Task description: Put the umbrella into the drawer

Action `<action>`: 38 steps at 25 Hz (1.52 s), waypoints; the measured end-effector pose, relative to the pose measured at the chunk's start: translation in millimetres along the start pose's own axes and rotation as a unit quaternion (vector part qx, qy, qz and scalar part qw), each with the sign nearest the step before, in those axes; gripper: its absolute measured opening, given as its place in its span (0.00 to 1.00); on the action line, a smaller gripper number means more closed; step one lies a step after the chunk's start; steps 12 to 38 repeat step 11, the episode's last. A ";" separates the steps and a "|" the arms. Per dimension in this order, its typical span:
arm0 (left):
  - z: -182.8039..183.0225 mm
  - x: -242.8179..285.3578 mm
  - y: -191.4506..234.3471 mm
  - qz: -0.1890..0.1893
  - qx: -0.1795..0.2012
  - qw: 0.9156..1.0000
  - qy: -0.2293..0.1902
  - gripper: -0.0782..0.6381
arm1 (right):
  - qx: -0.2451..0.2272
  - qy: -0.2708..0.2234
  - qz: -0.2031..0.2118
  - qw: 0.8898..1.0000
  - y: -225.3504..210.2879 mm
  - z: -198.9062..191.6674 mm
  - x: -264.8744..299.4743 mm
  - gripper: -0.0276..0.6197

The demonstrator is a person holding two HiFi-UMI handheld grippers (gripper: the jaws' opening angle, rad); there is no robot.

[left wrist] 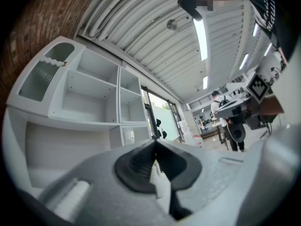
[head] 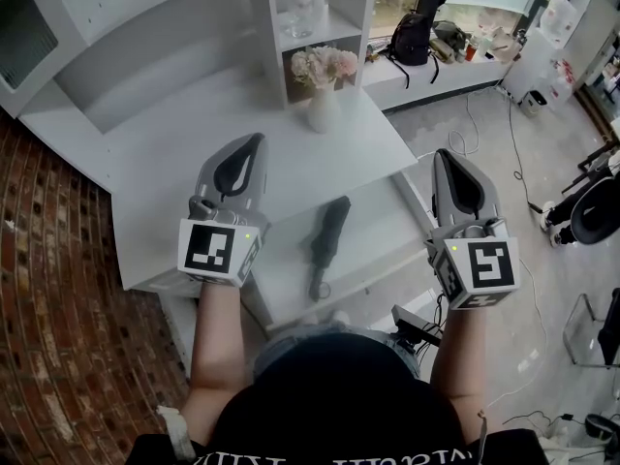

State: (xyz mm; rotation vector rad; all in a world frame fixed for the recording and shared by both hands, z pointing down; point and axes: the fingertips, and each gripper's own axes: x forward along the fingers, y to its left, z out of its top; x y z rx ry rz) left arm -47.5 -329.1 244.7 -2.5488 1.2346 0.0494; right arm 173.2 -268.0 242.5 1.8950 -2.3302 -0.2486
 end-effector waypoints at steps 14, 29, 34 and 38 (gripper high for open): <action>5.1 -3.4 -1.6 -0.006 0.001 1.000 -0.006 0.10 | -0.002 -0.001 -0.001 1.000 3.2 1.0 -5.3 0.05; 5.1 -3.4 -1.6 -0.006 0.001 1.000 -0.006 0.10 | -0.002 -0.001 -0.001 1.000 3.2 1.0 -5.3 0.05; 5.1 -3.4 -1.6 -0.006 0.001 1.000 -0.006 0.10 | -0.002 -0.001 -0.001 1.000 3.2 1.0 -5.3 0.05; 5.1 -3.4 -1.6 -0.006 0.001 1.000 -0.006 0.10 | -0.002 -0.001 -0.001 1.000 3.2 1.0 -5.3 0.05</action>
